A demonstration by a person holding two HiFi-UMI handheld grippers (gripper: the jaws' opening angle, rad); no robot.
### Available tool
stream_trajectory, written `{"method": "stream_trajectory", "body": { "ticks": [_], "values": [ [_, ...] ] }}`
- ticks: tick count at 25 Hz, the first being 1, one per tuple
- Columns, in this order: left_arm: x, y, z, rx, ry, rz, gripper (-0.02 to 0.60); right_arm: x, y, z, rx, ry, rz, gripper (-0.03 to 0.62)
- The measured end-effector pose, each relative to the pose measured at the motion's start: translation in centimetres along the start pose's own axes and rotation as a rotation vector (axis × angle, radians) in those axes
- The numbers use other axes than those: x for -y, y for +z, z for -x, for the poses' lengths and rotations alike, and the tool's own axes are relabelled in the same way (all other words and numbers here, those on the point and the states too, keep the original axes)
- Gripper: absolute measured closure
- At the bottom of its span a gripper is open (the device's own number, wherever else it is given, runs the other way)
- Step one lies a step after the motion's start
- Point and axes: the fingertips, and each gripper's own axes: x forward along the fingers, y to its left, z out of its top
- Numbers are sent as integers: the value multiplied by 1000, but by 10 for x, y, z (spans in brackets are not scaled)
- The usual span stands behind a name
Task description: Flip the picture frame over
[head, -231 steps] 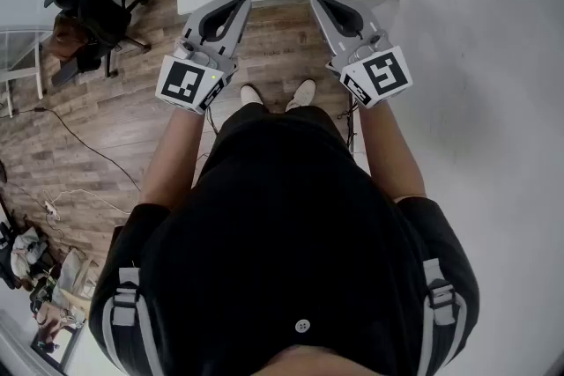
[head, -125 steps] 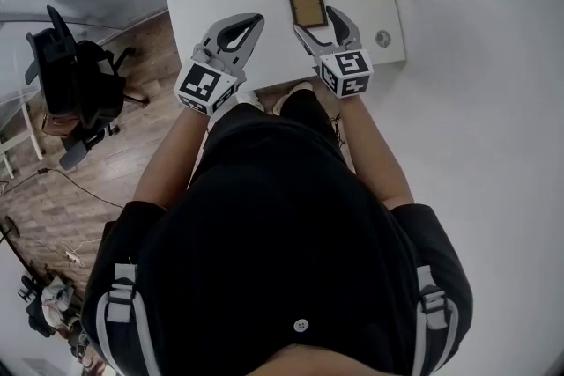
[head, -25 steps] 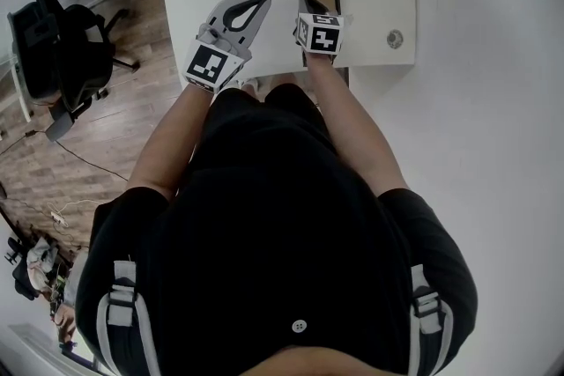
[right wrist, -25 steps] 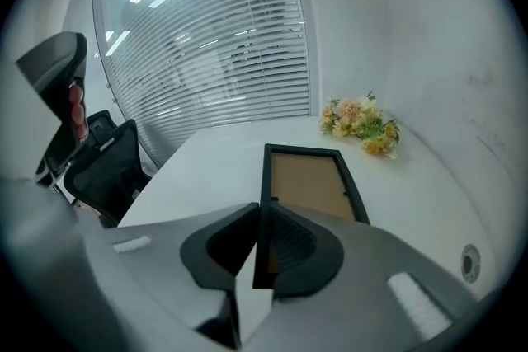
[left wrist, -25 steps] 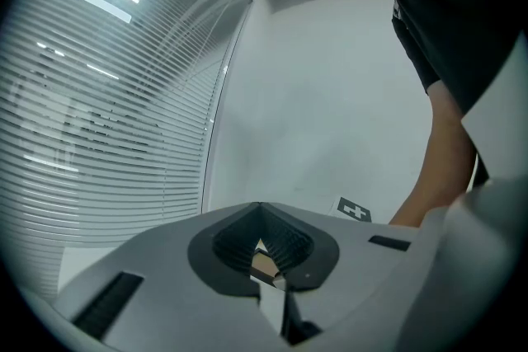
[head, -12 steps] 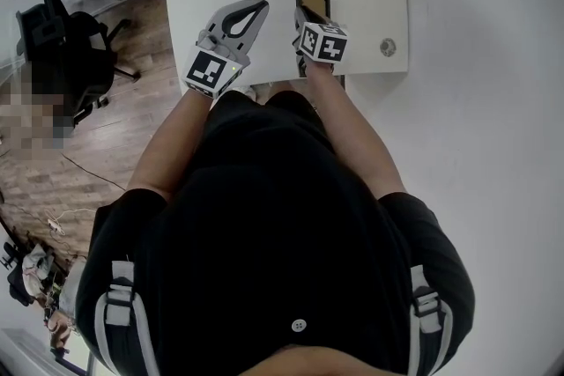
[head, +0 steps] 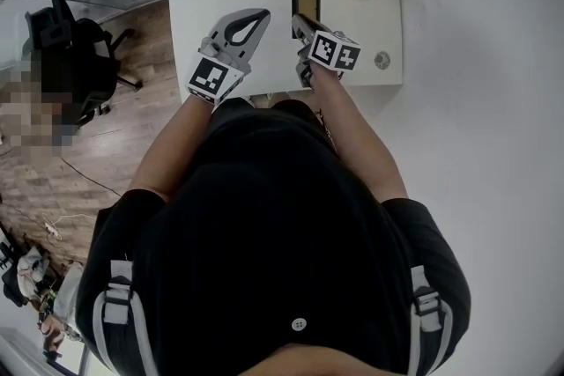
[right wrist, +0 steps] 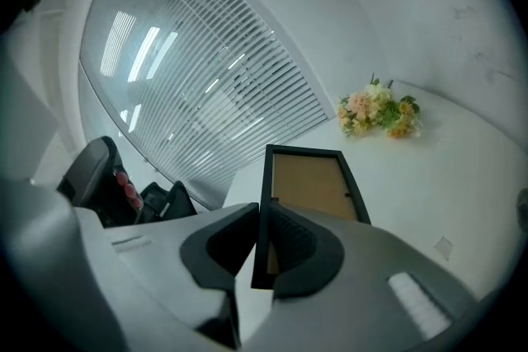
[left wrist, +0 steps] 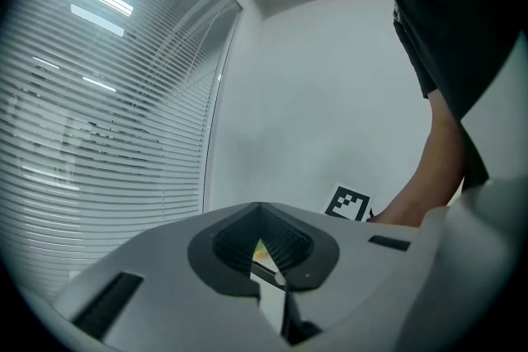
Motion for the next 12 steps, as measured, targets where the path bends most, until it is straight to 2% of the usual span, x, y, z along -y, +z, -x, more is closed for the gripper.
{"method": "stream_trajectory", "body": {
  "ticks": [4,12],
  "values": [
    [-4,6,-3,5,11,15,577,-8,11,2,49,144,-136,543],
    [-6,4,-10,-6,19,36,577,8,11,2,52,251,-284,543]
  ]
}}
